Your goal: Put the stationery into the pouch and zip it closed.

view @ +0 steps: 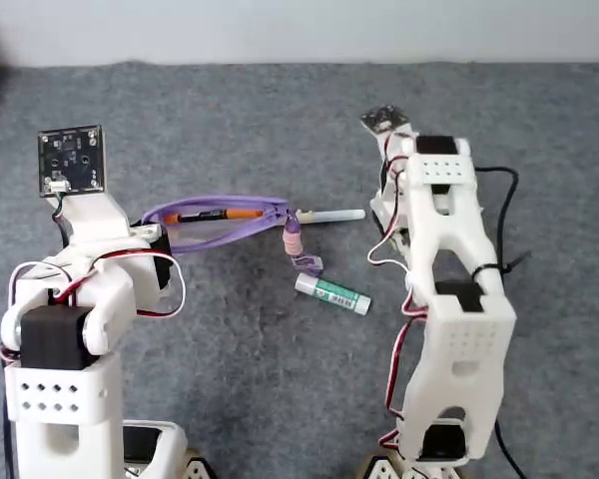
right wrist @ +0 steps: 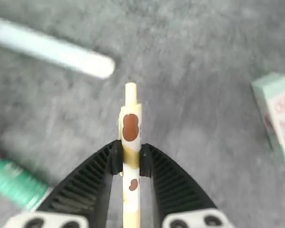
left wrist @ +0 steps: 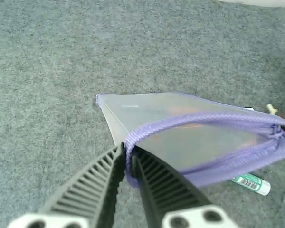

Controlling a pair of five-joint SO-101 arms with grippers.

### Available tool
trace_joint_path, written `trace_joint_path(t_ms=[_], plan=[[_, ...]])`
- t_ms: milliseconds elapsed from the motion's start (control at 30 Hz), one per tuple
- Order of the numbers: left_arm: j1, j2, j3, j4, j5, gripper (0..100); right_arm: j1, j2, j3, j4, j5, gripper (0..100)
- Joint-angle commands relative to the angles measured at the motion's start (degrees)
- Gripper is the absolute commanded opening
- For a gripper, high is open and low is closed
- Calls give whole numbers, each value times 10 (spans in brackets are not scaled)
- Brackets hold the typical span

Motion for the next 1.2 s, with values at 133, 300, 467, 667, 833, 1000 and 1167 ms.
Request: trace_joint_path(t_ms=[133,300,467,667,833,1000,1167], plan=[[1,-1,-28,-2,4,11,2,-184,-20,124,-32,8],[1,-3,-28,-2,4,11,-3,-293,-18,194,-56,8],[1,-2,-26,-2,4,11,-24,-412,-6,203,-77,8],[1,0,-25,-2,5,11,-102,-548,73,198,-200,8],[1,0,-25,-2,5,11,-182,-644,176,109,-300,8],[1,0,-25,-3,6,11,-250,-741,301,-76,-360,8],[1,0,-25,-3,6,11,-305,-815,410,-288,-395,8]])
